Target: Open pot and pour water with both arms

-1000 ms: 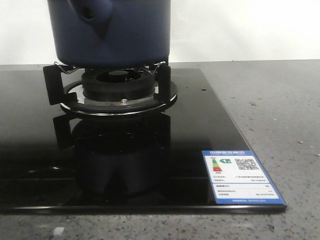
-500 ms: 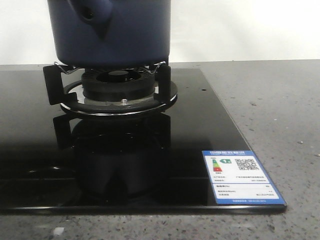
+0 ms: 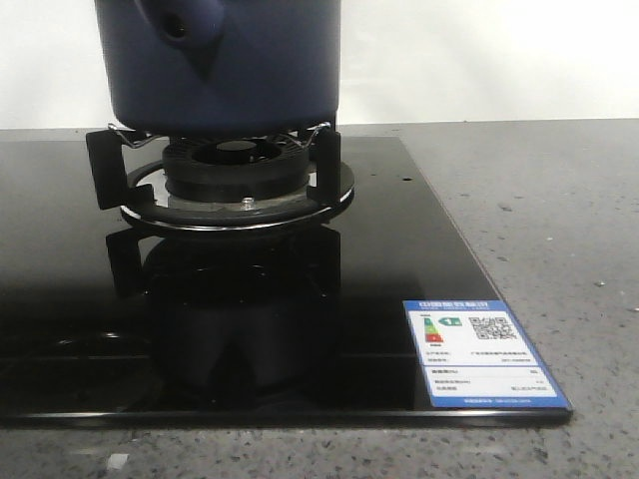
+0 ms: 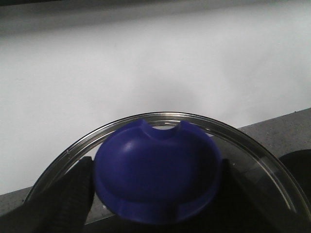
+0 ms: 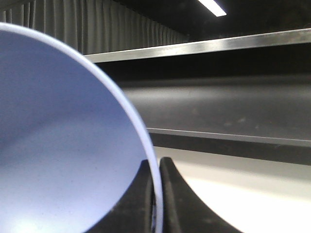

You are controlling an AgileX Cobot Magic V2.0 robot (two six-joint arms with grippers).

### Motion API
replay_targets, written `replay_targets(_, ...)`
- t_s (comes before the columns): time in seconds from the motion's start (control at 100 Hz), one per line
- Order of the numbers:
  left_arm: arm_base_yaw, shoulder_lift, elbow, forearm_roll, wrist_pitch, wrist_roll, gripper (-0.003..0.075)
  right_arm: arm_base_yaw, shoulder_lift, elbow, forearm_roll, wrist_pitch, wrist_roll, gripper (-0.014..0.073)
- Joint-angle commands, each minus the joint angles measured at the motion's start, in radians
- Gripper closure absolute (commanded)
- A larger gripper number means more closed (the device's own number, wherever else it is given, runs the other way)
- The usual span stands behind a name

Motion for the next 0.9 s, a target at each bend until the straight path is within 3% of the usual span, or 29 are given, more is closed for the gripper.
replay_targets(0.0,0.000,-0.028,-0.041,-0.084,-0.047,-0.001,0.0337,0.001,-0.057,-0.031,-0.011,-0.062,0.003,0.0657)
replay_targets(0.21,0.000,-0.028,-0.041,-0.150,0.009,0.052,0.0337,-0.011,-0.134,-0.086,0.009,0.232,-0.005,0.0657)
replay_targets(0.35,0.000,-0.028,-0.041,-0.256,0.072,0.124,0.0337,-0.082,-0.213,-0.176,0.066,0.571,-0.005,0.0655)
replay_targets(0.65,-0.096,-0.028,-0.052,-0.346,0.113,0.222,0.0337,-0.433,-0.271,-0.436,0.115,1.489,0.022,0.0655)
replay_targets(0.89,-0.216,-0.008,-0.052,-0.346,0.111,0.240,0.0337,-0.680,-0.226,-0.429,0.105,1.976,0.029,0.0655)
